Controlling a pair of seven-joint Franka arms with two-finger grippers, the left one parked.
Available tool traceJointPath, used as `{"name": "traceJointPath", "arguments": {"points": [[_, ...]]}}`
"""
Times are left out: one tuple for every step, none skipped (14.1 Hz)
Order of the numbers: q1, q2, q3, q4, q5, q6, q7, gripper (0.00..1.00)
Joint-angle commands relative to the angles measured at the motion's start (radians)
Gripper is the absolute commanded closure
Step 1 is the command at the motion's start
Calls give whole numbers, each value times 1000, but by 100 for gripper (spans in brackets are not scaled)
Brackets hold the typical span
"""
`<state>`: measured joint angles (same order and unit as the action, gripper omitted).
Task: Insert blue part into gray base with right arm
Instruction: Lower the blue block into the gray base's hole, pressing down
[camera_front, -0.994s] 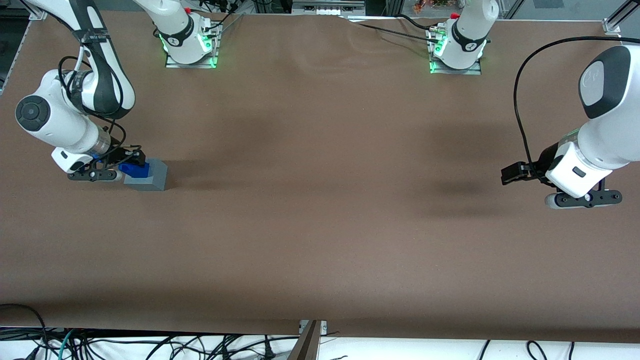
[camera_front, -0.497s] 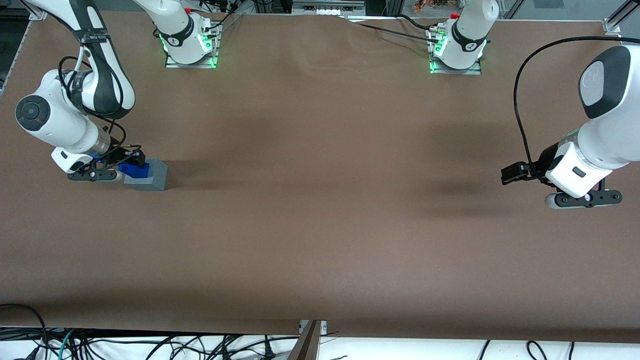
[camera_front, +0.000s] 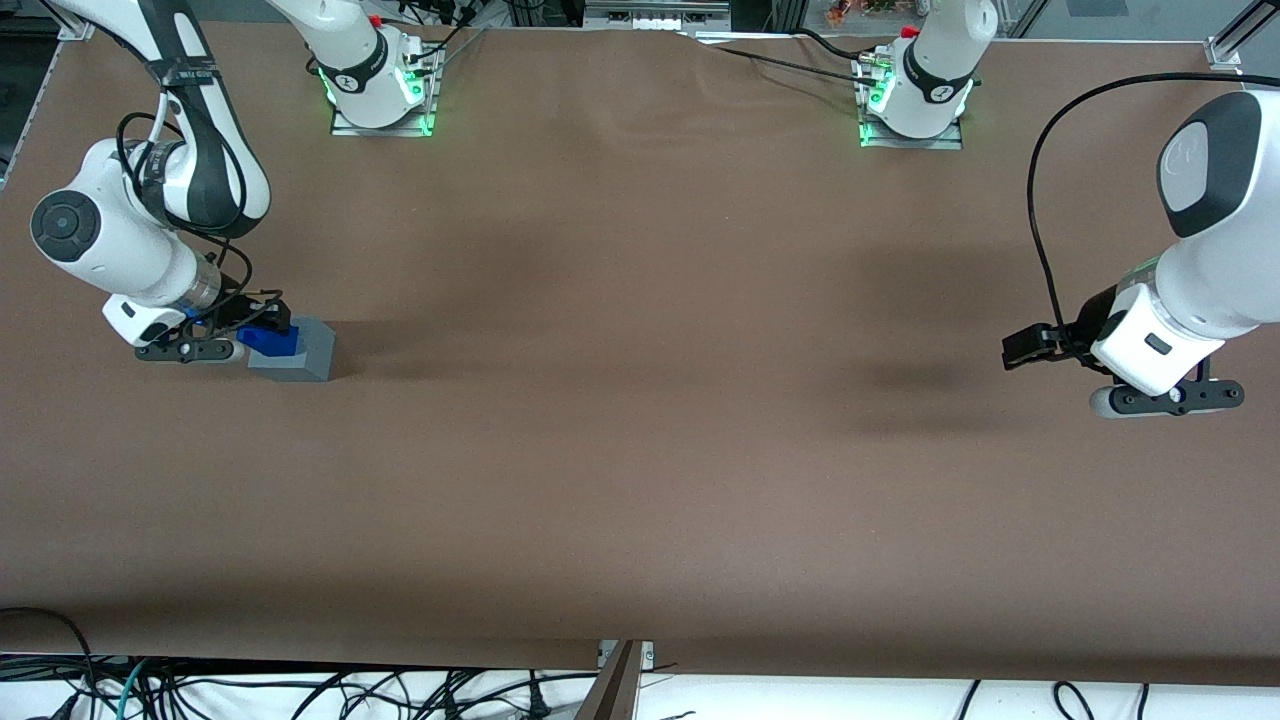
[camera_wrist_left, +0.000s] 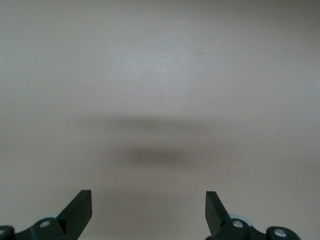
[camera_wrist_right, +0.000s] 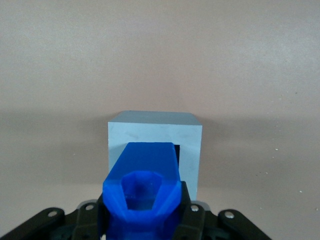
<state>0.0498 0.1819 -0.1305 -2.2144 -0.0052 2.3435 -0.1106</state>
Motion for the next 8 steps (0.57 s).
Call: {"name": "traceJointPath", "arguments": {"points": [[-7,-10,-3,-38,4,14,-18,78],[-5,-7,-3,-38,4,14,-17,78],[-7,-7,-4,-38,4,14,-18,78],[-7,-5,-8,-38,4,14,-18,78],[-5,-7,-14,-38,4,11,-18,78],[-7,-7,-14,-38,4,8,-18,78],[-7,-7,-14,-38,4,7,-18,78],[-5,-7,-14,-38,4,-6,-17,78]]}}
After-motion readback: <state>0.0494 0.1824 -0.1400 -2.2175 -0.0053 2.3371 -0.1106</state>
